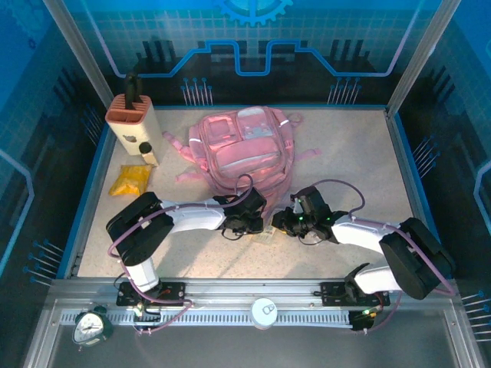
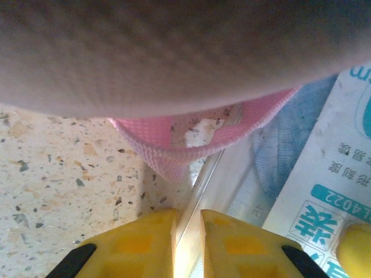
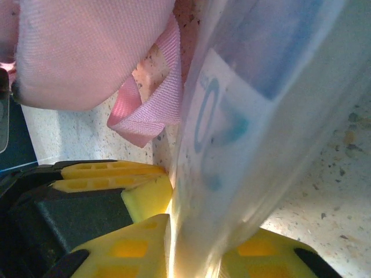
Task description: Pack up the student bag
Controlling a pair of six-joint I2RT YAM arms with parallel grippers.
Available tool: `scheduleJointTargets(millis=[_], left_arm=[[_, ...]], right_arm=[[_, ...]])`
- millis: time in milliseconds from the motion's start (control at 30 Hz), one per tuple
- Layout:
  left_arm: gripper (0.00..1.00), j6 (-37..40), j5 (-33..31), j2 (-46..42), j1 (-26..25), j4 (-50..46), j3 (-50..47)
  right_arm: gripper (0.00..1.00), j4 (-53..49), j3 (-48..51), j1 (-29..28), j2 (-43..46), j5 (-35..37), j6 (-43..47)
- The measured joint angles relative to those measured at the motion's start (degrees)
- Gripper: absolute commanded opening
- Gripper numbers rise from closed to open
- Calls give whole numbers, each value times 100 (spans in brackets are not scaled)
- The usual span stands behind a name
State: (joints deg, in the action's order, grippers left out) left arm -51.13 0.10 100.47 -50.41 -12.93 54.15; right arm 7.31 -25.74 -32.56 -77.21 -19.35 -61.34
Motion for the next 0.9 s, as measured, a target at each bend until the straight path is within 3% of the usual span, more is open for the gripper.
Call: scheduleJointTargets(millis=[167,433,700,900], left_arm=[[19,0,168,-2,-24,105,-2],[38,321,-26,-597,-87,-212,2],[46,1635,-1014,-1209,20,-1060,632],[56,2879,-1611,-1172,402,-1320,1451]], right_arm=[[11,-205,0,39,212,68,28],[6,-1226,-2,391,1182,131,273],[7,-2677,-350,1335,2426,-70,1029],[7,-3222,-1043,2065,2662,-479,1609]])
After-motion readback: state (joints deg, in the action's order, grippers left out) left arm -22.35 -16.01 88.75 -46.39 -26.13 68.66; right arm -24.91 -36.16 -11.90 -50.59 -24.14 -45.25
